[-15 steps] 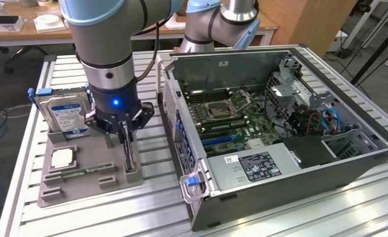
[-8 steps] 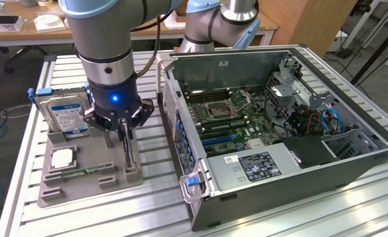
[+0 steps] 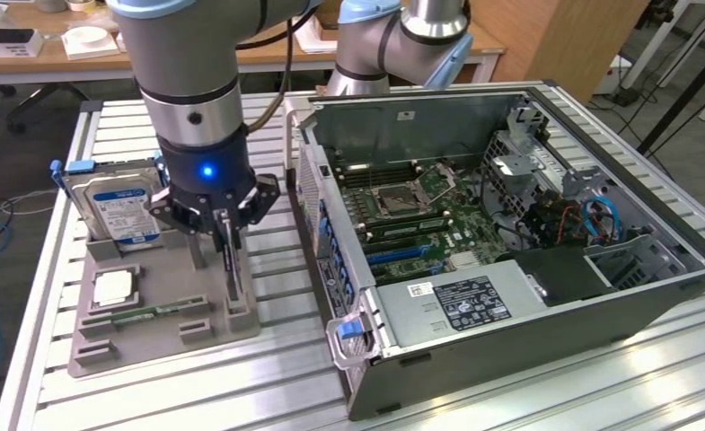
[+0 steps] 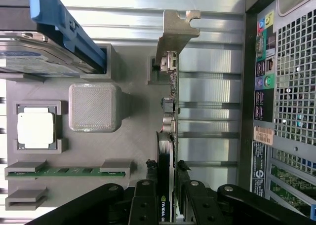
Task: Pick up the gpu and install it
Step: 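Pick up the gpu and move the gpu toward the slot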
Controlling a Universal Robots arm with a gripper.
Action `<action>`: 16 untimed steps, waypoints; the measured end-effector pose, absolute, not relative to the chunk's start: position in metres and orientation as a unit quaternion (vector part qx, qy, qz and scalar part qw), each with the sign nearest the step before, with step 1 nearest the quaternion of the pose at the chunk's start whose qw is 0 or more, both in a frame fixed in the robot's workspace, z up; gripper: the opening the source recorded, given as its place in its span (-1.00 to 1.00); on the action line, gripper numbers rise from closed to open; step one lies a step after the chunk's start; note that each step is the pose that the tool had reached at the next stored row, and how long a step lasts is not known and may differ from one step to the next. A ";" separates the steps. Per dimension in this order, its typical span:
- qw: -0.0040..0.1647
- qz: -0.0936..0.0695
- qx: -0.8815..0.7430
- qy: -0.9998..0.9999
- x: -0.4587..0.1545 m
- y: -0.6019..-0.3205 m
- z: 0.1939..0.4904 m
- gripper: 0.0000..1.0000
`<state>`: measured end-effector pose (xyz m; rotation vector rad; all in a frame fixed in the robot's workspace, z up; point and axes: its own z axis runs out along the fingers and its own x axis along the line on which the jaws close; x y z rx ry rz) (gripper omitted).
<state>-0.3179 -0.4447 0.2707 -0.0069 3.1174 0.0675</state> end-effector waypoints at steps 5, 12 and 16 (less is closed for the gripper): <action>0.012 0.022 -0.002 1.000 -0.318 -0.445 0.271 -0.47; 0.012 0.022 -0.002 1.000 -0.318 -0.445 0.271 -0.47; 0.012 0.022 -0.002 1.000 -0.318 -0.445 0.274 -0.47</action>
